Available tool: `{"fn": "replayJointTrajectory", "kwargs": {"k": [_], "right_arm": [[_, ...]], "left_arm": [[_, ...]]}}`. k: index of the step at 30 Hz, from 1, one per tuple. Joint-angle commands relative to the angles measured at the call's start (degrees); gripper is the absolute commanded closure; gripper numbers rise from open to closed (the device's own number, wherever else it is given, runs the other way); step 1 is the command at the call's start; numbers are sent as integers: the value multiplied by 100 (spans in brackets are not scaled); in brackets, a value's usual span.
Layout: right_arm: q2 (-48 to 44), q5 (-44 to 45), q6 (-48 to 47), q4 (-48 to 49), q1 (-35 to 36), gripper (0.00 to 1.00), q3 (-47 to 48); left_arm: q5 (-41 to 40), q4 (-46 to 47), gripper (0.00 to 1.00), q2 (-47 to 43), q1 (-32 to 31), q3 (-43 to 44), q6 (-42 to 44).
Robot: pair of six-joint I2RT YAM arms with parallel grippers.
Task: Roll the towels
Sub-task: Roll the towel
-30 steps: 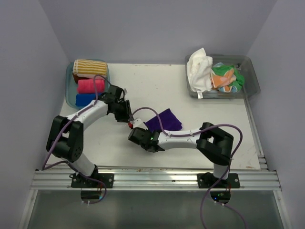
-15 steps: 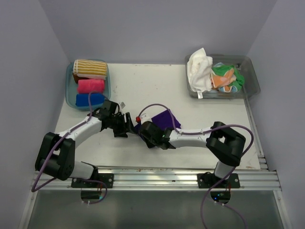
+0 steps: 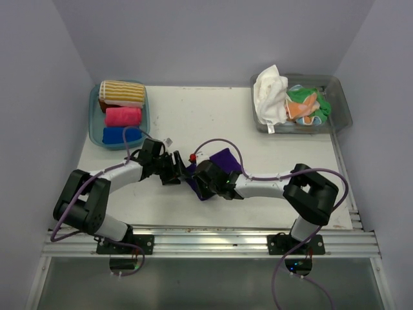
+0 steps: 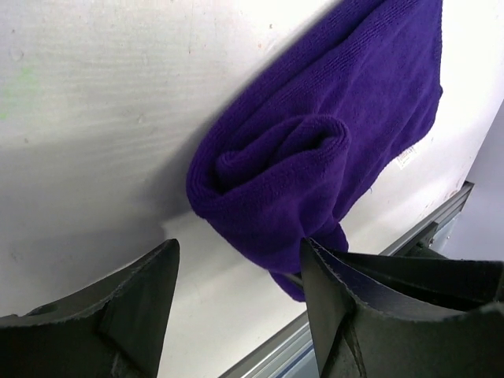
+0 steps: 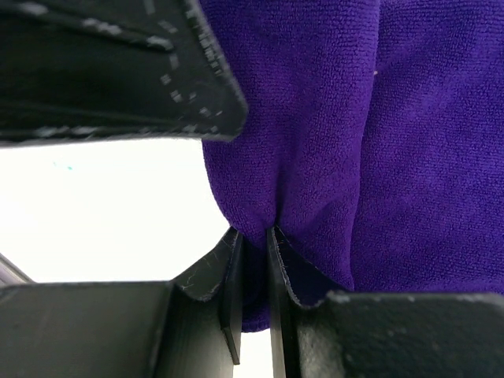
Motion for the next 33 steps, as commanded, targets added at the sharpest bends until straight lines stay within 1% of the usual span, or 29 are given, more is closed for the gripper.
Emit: {"fn": "replayJointTrajectory", "kwargs": {"k": [1,4,6,9,12,13,15,19,20,21,22,23,24,25,27,28,30,31,33], "right_arm": [[-175,-267,86,-44,-9,100,-138],[-219,-285,60,-88,-52,100,-156],[-263,-293,33,-105,-70,100,-173],[-316,-302,24,-123,-79,100,-200],[-351,-276,33,-114,-79,100,-235],[-377,-267,24,-123,-88,100,-244],[-386,-267,24,-114,-88,100,-252],[-369,-267,-20,-158,-97,100,-217],[-378,-276,-46,-167,-88,100,-200],[-378,-293,-46,-193,-88,100,-200],[-386,-311,-55,-211,-88,100,-200],[-421,-285,-81,-237,-88,98,-208],[-448,-241,-90,-333,-88,92,-208],[-474,-189,-99,-386,-79,79,-208],[-597,-30,-143,-526,-79,68,-191],[-632,22,-160,-579,-53,60,-182],[-747,110,-187,-711,-26,54,-86],[-773,93,-195,-738,-26,48,-42],[-817,93,-239,-808,-9,46,107]], "left_arm": [[134,699,34,146,-12,74,-171],[143,831,36,269,-12,74,-294],[187,1129,36,375,-12,117,-373],[117,1218,37,489,-12,161,-470],[29,1034,47,638,-12,293,-470],[11,998,53,648,-12,320,-470],[-41,954,56,622,-12,320,-470],[-85,945,57,621,-20,364,-522],[-103,945,58,630,-20,399,-566],[-208,632,67,674,-20,434,-601],[-278,525,73,691,-20,469,-628],[-314,454,78,718,-20,521,-680],[-340,349,86,744,-20,548,-715],[-367,287,90,753,-20,566,-742],[-367,85,96,779,-20,654,-804],[-358,14,97,788,-20,689,-804],[-349,-161,100,788,-29,768,-821],[-358,-197,100,788,-29,777,-821],[-367,-293,100,788,-29,803,-830]]}}
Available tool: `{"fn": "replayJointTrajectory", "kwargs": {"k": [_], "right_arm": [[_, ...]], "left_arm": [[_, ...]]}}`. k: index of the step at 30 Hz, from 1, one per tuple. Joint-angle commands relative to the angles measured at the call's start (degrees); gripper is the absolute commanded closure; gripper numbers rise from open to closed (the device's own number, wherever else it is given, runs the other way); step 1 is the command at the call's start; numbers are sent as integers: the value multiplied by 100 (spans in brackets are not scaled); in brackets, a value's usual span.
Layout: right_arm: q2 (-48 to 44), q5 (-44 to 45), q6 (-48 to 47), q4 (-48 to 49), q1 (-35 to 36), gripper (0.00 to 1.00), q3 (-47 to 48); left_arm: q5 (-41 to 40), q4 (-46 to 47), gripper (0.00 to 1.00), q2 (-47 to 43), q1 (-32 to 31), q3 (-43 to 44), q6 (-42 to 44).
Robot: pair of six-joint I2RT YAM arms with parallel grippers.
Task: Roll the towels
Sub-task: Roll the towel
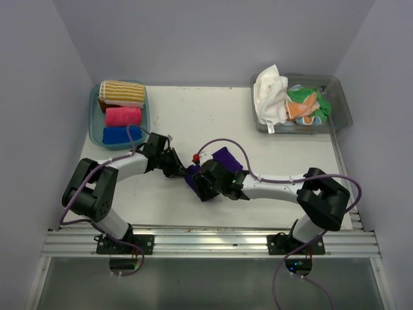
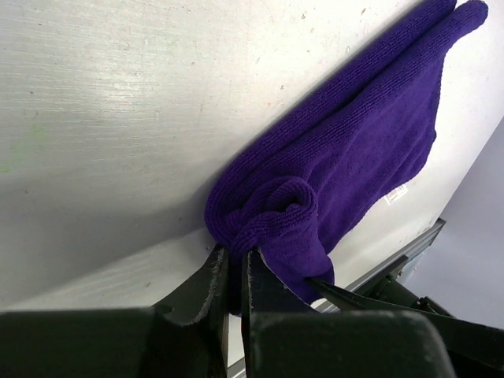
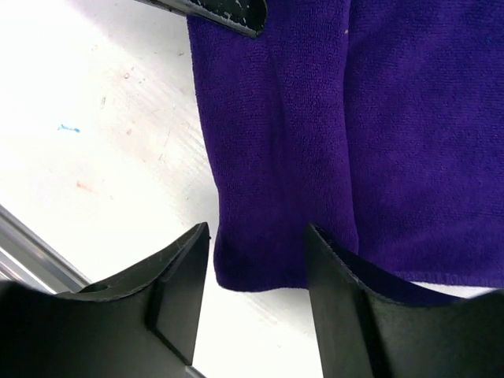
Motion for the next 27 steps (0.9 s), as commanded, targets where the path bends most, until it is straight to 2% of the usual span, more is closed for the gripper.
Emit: {"fn": "replayJointTrajectory", "kwargs": {"k": [1,13,24,27], "right_arm": [[-247,205,-145,-375,55,45,324],[403,828,-646,-876,432,44,1255],[1080,1312,-919,-816,661,45,1388],[1264,1469,-954,-675,661,50,1388]], "left_arm": [[-170,-287,100,19,10,222,-76],[-91,-366,100,133,19,275,-129],[-65,-507,100,116,10,371,-102],[-73,-525,100,81,10,398,-129]]}}
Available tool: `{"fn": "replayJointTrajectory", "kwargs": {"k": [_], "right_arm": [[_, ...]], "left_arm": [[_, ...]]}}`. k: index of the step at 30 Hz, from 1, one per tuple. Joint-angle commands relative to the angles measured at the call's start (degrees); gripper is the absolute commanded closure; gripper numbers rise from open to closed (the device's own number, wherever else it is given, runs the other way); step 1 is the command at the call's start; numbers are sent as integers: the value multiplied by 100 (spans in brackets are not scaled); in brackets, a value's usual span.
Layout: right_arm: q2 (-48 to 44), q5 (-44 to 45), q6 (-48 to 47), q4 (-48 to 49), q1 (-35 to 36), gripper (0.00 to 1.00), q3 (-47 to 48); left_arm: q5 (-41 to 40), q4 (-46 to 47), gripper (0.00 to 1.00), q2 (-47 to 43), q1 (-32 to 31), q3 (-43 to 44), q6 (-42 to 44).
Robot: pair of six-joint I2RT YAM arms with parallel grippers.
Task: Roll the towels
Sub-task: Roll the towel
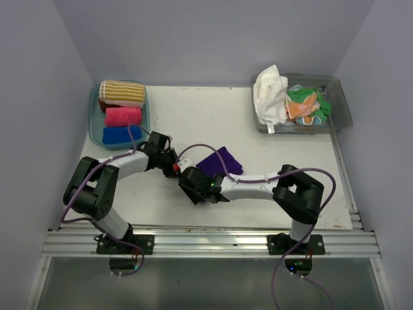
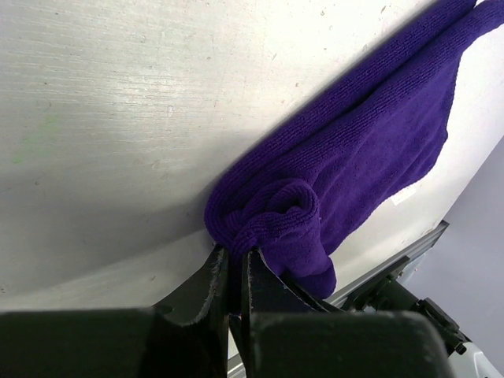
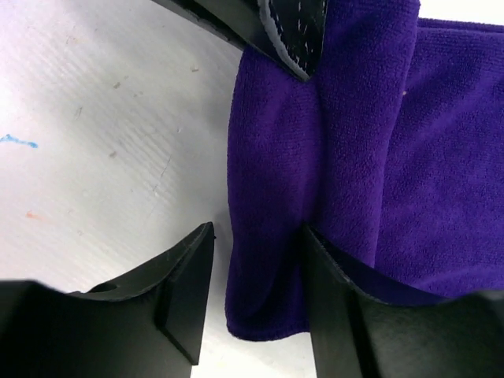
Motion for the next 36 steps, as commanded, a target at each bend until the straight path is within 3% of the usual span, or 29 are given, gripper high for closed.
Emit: {"fn": "replayJointTrajectory", "kwargs": {"k": [1,3,6,8,10,17,21,31,36], "right_arm": [[181,399,-95,167,8,51,164],[207,522,-8,220,8,57,146],[234,698,151,202,-27,89,129],[216,672,204,202,-28,100,111],[173,593,204,237,-36,100,76],[-345,-601,388,781,-273,100,-310],[-486,-1793,651,922,-685,100,-494],[-742,-3783,1846,1643,-1688,100,-1092],[-707,-4635,2356,2302,-2101,100,-1400]], "left_arm": [[-14,-120,100,-18,10,207,-85],[-14,-147,99,-27,19,216,-85],[-50,-208,98,-53,28,225,-32],[-67,-261,97,-79,36,234,20],[-76,-296,95,-106,54,251,64],[-85,-568,55,-448,256,304,258],[-146,-797,43,-703,370,374,389],[-226,-1034,44,-1292,423,322,512],[-41,-956,50,-1529,397,182,557]]}}
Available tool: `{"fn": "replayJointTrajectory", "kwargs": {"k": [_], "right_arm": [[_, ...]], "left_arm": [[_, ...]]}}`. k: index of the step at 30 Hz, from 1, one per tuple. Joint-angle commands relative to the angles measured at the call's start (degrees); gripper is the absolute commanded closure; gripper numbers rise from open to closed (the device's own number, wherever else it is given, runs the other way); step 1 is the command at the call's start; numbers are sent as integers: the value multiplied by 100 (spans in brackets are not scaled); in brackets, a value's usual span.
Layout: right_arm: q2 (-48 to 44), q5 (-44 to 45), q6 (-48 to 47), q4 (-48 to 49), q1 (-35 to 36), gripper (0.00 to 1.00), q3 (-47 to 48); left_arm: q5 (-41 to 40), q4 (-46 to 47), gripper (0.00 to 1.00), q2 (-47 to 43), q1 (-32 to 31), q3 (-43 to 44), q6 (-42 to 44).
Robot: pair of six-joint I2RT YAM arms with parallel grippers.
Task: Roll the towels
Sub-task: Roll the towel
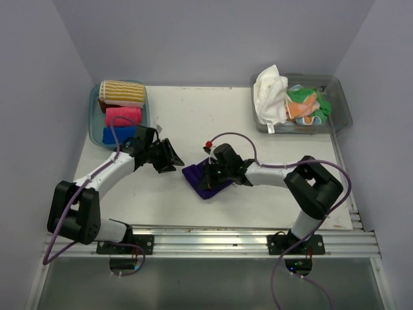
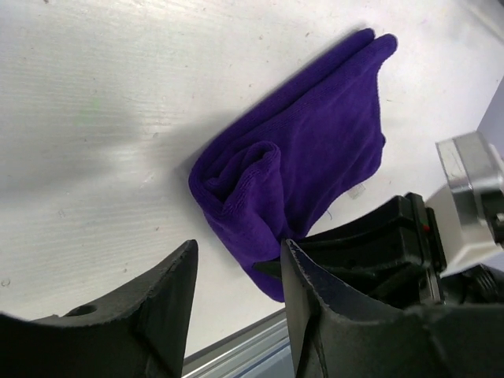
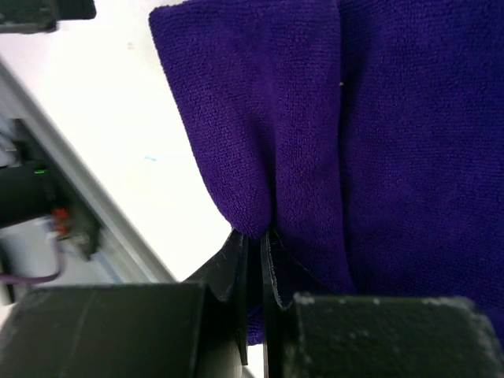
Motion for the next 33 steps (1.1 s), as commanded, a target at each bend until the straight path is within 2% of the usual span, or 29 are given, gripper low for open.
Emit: {"fn": "replayJointTrajectory", "kwargs": {"k": [1,6,13,24,33], "right_arm": [[-186,-1071,771,689,-248,100,-198],[16,-1835,1501,1463,-669,100,-461],[279,-2311,1933,2184,-952,100,-752],[657,-2733,2707,3721,-1233,100,-1270],[833,-2821,2883,4179,-1329,100,-1438]], "left_arm": [[210,104,51,-349,8,-79,144],[255,289,55,-350,-369,-79,126],[325,597,62,45,-1072,123,100],[439,817,65,502,-1152,377,161],[430,923,66,757,-1161,632,143]]}}
